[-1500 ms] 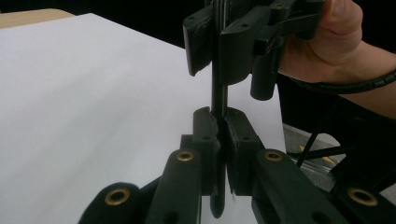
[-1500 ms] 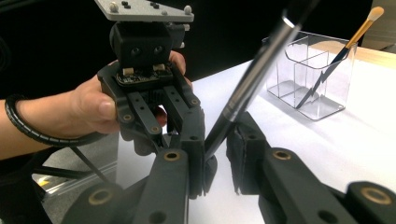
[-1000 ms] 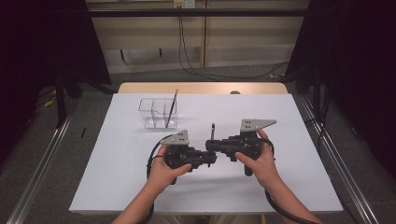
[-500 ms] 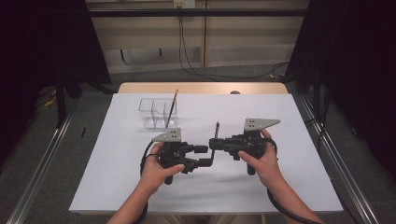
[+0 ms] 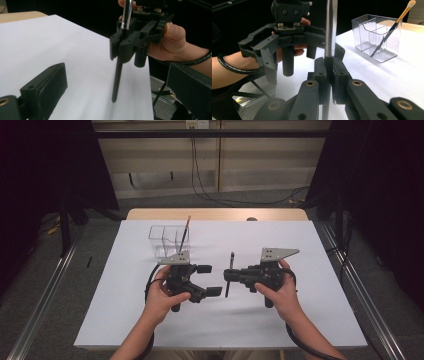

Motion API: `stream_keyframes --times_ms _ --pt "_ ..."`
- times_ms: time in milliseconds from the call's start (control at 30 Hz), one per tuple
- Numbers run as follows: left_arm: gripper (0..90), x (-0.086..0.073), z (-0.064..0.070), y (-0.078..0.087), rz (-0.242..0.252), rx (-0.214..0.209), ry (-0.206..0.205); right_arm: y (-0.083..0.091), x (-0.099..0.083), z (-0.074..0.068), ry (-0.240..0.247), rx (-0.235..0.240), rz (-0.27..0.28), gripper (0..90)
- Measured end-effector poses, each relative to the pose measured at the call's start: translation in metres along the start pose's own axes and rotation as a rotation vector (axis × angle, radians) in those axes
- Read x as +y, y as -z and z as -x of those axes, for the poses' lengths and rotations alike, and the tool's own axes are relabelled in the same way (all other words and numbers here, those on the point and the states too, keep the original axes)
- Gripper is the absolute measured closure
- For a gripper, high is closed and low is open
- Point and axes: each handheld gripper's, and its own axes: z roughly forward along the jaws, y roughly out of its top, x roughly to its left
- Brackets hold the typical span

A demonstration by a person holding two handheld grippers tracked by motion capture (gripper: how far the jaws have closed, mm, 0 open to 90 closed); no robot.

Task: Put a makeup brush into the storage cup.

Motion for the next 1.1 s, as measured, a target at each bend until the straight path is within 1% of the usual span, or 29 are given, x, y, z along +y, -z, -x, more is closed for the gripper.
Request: stream_keyframes --times_ms 67,133,233,267,333,400,467,533,600,633,700,767,800,867,900,933,967,1000,1067,1100 --pt "1.9 0.002 0.000 0.000 0.015 0.000 0.000 0.000 0.000 0.000 0.001 0.000 -0.003 84.2" --pt "1.3 0.003 0.001 0.000 0.018 -0.005 -0.004 0.000 -0.001 0.000 0.000 0.001 -0.004 84.2" --pt "0.0 0.007 0.001 0.000 0.035 -0.001 -0.010 0.000 -0.002 -0.001 0.001 0.001 -0.006 84.2" --pt "0.0 0.008 0.001 0.000 0.041 -0.006 -0.006 0.000 -0.001 -0.001 0.003 -0.001 -0.007 84.2" --pt "0.0 0.012 0.002 0.001 0.049 0.004 -0.007 0.000 -0.001 -0.001 0.004 0.000 -0.006 84.2" --pt "0.0 0.014 0.002 0.001 0.059 0.000 -0.001 0.000 -0.002 -0.001 0.006 -0.002 -0.008 84.2" --pt "0.0 0.017 0.002 0.000 0.071 0.007 0.010 -0.001 -0.002 -0.001 0.008 -0.002 -0.009 84.2" --pt "0.0 0.019 0.002 0.000 0.079 0.015 0.006 -0.002 -0.002 -0.001 0.010 -0.001 -0.011 84.2" --pt "1.1 0.021 0.001 0.000 0.083 0.013 0.008 -0.002 -0.002 -0.002 0.011 0.001 -0.011 84.2" --pt "3.0 0.022 0.001 -0.001 0.092 0.024 0.005 -0.003 -0.002 -0.002 0.013 0.001 -0.011 84.2" --pt "5.9 0.023 0.001 -0.001 0.101 0.023 -0.001 -0.003 -0.001 -0.002 0.016 0.002 -0.014 84.2" --pt "10.4 0.025 0.002 -0.002 0.111 0.033 -0.009 -0.004 -0.001 -0.002 0.017 0.002 -0.016 84.2" --pt "12.2 0.026 0.002 -0.002 0.115 0.030 -0.010 -0.004 -0.001 -0.002 0.017 0.001 -0.015 84.2" --pt "19.1 0.027 0.001 -0.003 0.124 0.033 -0.015 -0.005 -0.001 -0.003 0.017 -0.001 -0.017 84.2" --pt "20.7 0.028 0.001 -0.003 0.127 0.025 -0.006 -0.005 -0.001 -0.003 0.018 -0.001 -0.019 84.2" --pt "24.2 0.029 0.000 -0.004 0.126 0.023 -0.005 -0.005 -0.001 -0.003 0.019 -0.001 -0.019 84.2" --pt "26.2 0.029 0.000 -0.004 0.125 0.026 -0.006 -0.006 -0.001 -0.003 0.018 -0.001 -0.018 84.2" --pt "27.8 0.029 0.000 -0.005 0.126 0.019 -0.008 -0.006 -0.001 -0.003 0.021 0.000 -0.019 84.2" --pt "33.3 0.030 0.000 -0.005 0.130 0.020 -0.018 -0.006 -0.001 -0.003 0.026 -0.004 -0.021 84.2" --pt "34.4 0.030 -0.001 -0.006 0.128 0.015 -0.016 -0.005 -0.001 -0.003 0.024 -0.004 -0.021 84.2"
